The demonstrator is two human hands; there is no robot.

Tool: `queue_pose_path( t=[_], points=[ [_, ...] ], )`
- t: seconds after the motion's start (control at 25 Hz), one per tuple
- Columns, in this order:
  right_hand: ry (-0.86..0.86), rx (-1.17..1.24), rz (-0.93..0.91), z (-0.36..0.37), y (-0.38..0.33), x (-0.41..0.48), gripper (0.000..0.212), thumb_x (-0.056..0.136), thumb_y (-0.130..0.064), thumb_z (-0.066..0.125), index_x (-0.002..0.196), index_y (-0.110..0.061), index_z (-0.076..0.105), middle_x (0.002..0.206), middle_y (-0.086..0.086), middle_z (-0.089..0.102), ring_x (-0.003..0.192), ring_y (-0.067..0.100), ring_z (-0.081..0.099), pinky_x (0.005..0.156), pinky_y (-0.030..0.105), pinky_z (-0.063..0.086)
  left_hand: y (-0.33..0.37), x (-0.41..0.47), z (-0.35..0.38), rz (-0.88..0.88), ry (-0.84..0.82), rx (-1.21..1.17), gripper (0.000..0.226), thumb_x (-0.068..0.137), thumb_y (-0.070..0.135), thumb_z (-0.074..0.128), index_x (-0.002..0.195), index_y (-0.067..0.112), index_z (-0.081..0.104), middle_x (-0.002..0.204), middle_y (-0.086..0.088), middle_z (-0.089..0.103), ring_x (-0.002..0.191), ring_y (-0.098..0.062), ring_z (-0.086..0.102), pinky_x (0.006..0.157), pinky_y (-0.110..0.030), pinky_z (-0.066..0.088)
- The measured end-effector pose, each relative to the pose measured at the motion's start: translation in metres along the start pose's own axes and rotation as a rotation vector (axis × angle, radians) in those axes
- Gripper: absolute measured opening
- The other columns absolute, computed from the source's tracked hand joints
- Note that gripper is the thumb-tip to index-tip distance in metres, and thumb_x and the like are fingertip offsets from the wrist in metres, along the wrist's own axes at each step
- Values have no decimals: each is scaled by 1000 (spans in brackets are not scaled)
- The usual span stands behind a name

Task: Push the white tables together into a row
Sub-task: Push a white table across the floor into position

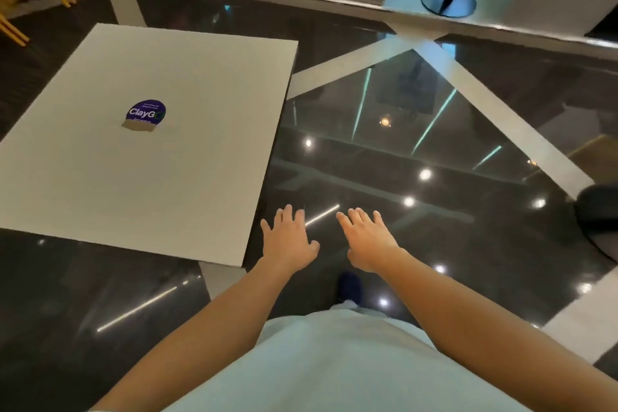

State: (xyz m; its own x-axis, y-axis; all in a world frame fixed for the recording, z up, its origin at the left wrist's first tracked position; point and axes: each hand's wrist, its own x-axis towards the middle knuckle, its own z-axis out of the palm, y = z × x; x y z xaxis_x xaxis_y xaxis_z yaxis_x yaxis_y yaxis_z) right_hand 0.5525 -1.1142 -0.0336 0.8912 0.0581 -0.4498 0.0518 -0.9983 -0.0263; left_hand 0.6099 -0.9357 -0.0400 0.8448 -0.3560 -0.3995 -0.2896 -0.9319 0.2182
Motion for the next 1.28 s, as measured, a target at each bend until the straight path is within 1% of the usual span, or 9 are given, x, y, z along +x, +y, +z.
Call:
queue_pose_path(
  t=[0.16, 0.32, 0.48, 0.6, 0.68, 0.76, 0.96, 1.12, 1.28],
  points=[
    [9, -91, -123, -47, 52, 67, 86, 91, -25, 59, 156, -12, 3, 161, 16, 17, 150, 32, 9, 119, 55, 15, 19, 53, -25, -159, 105, -65, 85, 87, 49, 59, 154, 18, 17, 163, -14, 15, 150, -33, 12, 117, -60, 16],
    [-5, -179, -261, -85, 67, 143, 87, 91, -25, 59, 156, -13, 2, 162, 16, 15, 151, 32, 9, 119, 56, 15, 8, 98, -40, -333, 157, -99, 87, 88, 53, 57, 154, 17, 14, 163, -14, 12, 150, -33, 12, 116, -59, 16],
    [-28, -271, -409, -114, 60, 227, 86, 93, -24, 57, 156, -14, 0, 163, 16, 12, 151, 32, 7, 120, 55, 13, -16, 137, -42, -498, 170, -157, 88, 88, 52, 55, 155, 16, 10, 165, -14, 6, 151, -34, 6, 117, -59, 13],
    [-64, -345, -508, -135, 47, 287, 83, 95, -23, 52, 156, -14, -4, 164, 16, 6, 151, 31, 3, 121, 54, 11, -34, 158, -42, -634, 170, -202, 92, 88, 52, 51, 156, 14, 2, 165, -16, -2, 151, -35, -2, 117, -61, 10],
    [-98, -389, -575, -147, 39, 318, 86, 94, -20, 52, 156, -14, -7, 164, 15, 2, 152, 31, 0, 121, 54, 10, -41, 164, -41, -724, 152, -233, 95, 89, 53, 49, 156, 14, -4, 164, -17, -8, 151, -36, -6, 116, -62, 9],
    [-68, -438, -644, -157, 30, 349, 87, 93, -21, 52, 156, -15, -8, 164, 15, 1, 151, 31, 0, 121, 54, 11, -48, 166, -34, -811, 142, -244, 97, 89, 54, 47, 155, 13, -11, 164, -17, -14, 150, -37, -11, 117, -63, 7],
    [-89, -571, -817, -159, 9, 422, 92, 94, -26, 51, 154, -14, -18, 164, 16, -11, 151, 31, -9, 122, 52, 9, -56, 182, -19, -1039, 63, -337, 109, 87, 60, 51, 153, 10, -19, 161, -18, -24, 148, -39, -19, 117, -66, 3],
    [-76, -641, -838, -153, 18, 440, 98, 96, -32, 51, 147, -12, -31, 162, 18, -18, 150, 33, -15, 122, 53, 7, -47, 192, -10, -1028, 103, -308, 114, 85, 59, 56, 151, 9, -23, 159, -19, -27, 148, -39, -20, 116, -66, 3],
    [18, -680, -960, -141, 21, 474, 105, 97, -41, 51, 143, -7, -37, 161, 22, -20, 148, 37, -18, 121, 55, 3, -52, 227, -2, -1054, 146, -230, 119, 82, 57, 62, 151, 7, -21, 161, -20, -20, 148, -39, -17, 114, -68, 1]
  ],
)
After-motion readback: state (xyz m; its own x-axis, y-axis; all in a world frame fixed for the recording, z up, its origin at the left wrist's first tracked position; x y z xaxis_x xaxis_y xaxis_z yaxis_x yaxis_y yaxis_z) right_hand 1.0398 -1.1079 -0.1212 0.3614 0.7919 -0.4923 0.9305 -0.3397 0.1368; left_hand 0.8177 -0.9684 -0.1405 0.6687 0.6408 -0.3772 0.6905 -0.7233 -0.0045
